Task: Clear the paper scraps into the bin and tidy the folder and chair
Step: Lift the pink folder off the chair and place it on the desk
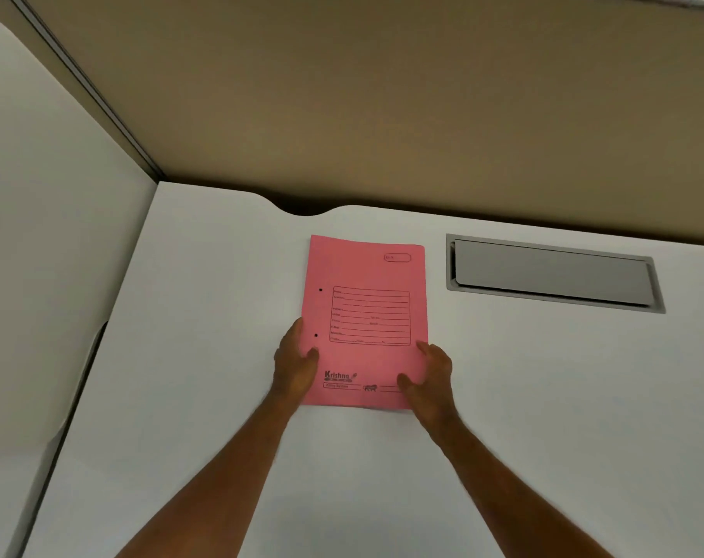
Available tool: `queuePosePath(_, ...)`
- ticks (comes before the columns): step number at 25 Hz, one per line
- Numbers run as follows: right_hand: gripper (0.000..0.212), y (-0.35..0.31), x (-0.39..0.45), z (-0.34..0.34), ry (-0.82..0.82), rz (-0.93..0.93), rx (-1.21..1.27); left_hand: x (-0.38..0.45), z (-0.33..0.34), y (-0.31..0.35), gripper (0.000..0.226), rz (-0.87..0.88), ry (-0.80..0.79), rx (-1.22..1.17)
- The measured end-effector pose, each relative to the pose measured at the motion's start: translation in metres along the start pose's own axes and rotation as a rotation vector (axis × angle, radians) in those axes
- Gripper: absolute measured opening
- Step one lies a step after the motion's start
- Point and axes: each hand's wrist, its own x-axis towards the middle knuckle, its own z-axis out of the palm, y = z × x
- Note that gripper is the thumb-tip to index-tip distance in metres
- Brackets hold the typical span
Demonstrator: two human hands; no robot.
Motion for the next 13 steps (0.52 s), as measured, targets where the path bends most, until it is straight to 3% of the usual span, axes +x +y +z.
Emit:
queuePosePath(2,0.086,0.008,0.008,0.009,-0.064,-0.105,-0.234,0.012,0.006,-0.004,0.073,0.089,-0.023,0.287)
queuePosePath(5,0.117,0.023,0.016,0.019,-0.168,-0.245,-0.564,0.019,0.015,-0.02,0.116,0.214,-0.185,0.655)
queuePosePath(7,0.125,0.028,0.023,0.022,-0.184,-0.263,-0.667,0.025,0.02,-0.038,0.138,0.318,-0.248,0.839)
queuePosePath(13,0.12,0.021,0.055,0.02,-0.124,-0.304,-0.634,0.058,0.024,-0.044,0.142,0.444,-0.201,0.981)
